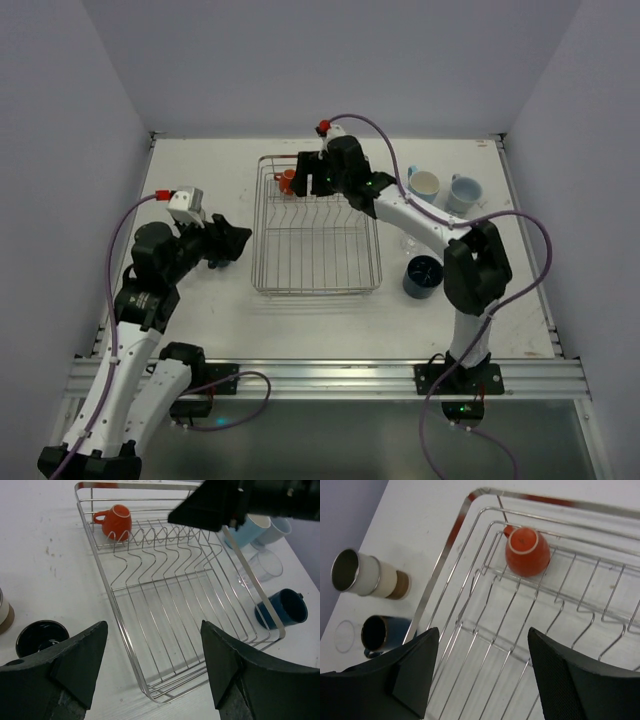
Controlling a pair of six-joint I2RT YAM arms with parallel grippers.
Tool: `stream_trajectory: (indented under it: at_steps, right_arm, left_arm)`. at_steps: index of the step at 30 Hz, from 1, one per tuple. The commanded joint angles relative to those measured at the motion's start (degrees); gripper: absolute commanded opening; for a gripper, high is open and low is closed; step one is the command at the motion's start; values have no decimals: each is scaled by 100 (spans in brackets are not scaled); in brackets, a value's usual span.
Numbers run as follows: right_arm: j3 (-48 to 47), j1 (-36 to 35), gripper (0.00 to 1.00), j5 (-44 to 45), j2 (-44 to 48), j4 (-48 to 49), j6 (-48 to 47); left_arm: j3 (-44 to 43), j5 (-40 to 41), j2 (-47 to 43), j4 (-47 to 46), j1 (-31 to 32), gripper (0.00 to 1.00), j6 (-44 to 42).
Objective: Unload the cups from the dish rack
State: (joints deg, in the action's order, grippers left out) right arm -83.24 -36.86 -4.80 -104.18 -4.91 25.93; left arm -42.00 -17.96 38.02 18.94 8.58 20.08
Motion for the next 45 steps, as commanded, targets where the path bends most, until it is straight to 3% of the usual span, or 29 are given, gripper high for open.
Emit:
stream_trajectory:
  at_steps: [1, 8, 11, 14, 27, 30, 37, 43, 45]
  right_arm:
    - [-1549, -23, 73, 400, -830, -1151, -562]
    - [-4689, -14, 70, 743, -2860, -2786, -914]
    - [-5728, -14, 77, 823, -3546, -3165, -959]
    - [-5756, -14, 81, 849, -3723, -2990, -924]
    - [-6196, -32, 80, 673, -4374, -2437, -379]
    - [-6248, -5, 78, 743, -4400, -2524, -291]
    - [-6336, 65, 62, 595, -4479, -2620, -168]
    - [-6405, 188, 67, 331, -4558, -2910, -27]
    - [-6363, 188, 56, 444, -4568, -2954, 17]
  left_arm:
    - [165, 371, -102, -286, 346, 79, -188]
    - [25, 898, -145, -119, 1074, 78, -267]
    - [25, 1110, -242, -22, 1321, 78, -285]
    - [16, 1241, -321, 13, 1497, 78, -276]
    - [-10, 1383, -550, 84, 1893, 78, -285]
    - [-28, 1417, -603, 92, 1946, 78, -276]
    - [-54, 1479, -717, 145, 1999, 78, -294]
    - [-63, 1541, -831, 180, 2034, 78, -285]
    - [-72, 1558, -805, 163, 2042, 78, -329]
